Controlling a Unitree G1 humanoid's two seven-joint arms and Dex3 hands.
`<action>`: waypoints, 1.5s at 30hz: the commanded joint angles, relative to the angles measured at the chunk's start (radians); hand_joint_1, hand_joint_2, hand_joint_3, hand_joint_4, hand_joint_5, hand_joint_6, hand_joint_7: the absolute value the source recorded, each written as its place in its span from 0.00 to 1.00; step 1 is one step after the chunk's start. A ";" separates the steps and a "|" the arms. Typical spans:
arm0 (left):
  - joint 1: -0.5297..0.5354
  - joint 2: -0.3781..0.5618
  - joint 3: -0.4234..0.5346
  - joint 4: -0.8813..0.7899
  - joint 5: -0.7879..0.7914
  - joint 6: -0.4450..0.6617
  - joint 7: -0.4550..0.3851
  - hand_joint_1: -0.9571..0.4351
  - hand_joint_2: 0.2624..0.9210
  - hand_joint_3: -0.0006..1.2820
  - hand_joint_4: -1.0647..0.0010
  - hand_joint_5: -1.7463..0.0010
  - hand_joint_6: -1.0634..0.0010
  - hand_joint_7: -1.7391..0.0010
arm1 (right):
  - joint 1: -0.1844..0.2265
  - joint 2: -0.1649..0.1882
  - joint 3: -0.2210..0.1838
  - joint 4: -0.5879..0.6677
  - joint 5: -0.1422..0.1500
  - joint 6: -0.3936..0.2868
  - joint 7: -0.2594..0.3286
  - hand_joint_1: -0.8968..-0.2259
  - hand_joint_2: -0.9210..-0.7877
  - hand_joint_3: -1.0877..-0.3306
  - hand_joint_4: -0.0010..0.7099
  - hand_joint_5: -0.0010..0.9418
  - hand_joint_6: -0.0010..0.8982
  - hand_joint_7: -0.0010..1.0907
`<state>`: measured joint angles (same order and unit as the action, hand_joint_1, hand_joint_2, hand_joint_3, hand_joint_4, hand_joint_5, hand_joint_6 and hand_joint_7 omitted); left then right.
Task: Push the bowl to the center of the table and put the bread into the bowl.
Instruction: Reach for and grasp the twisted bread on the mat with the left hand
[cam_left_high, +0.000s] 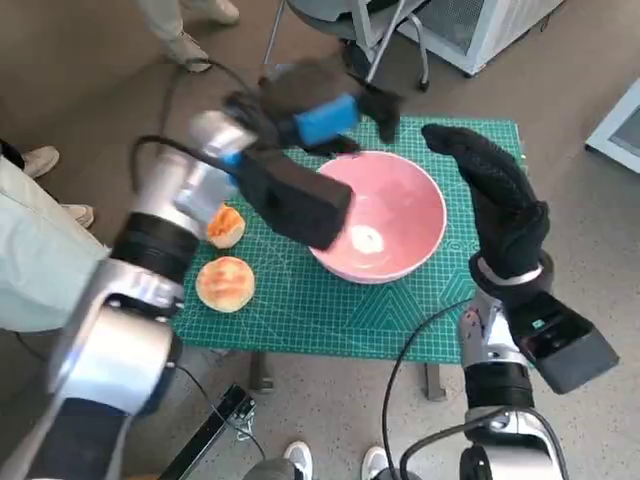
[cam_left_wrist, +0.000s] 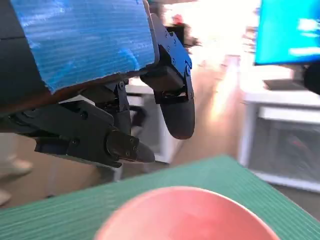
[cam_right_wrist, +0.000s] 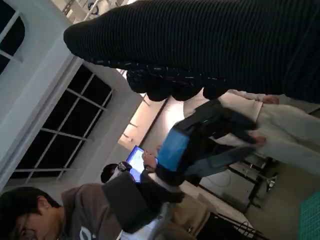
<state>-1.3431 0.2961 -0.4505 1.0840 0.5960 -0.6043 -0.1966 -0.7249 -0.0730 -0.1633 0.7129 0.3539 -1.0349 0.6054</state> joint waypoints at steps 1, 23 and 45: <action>0.021 -0.026 -0.031 0.033 0.030 -0.004 0.022 0.69 1.00 0.04 0.35 0.36 0.38 0.32 | 0.032 -0.001 0.000 -0.005 0.006 0.006 -0.003 0.50 0.00 0.53 0.45 0.00 0.00 0.77; 0.111 0.420 -0.023 -0.062 0.110 -0.055 -0.019 0.58 0.73 0.00 0.86 0.99 0.78 0.96 | 0.117 -0.024 -0.008 -0.115 -0.007 0.036 -0.056 0.46 0.00 0.56 0.46 0.01 0.00 0.75; 0.171 0.433 -0.025 0.152 0.104 -0.005 0.001 0.54 0.71 0.00 0.89 1.00 0.78 0.99 | 0.089 -0.031 0.022 -0.085 -0.008 0.051 -0.068 0.45 0.00 0.57 0.46 0.01 0.00 0.75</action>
<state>-1.1722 0.7631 -0.4764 1.2321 0.7067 -0.6308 -0.1921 -0.6401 -0.1052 -0.1473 0.6083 0.3480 -1.0021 0.5261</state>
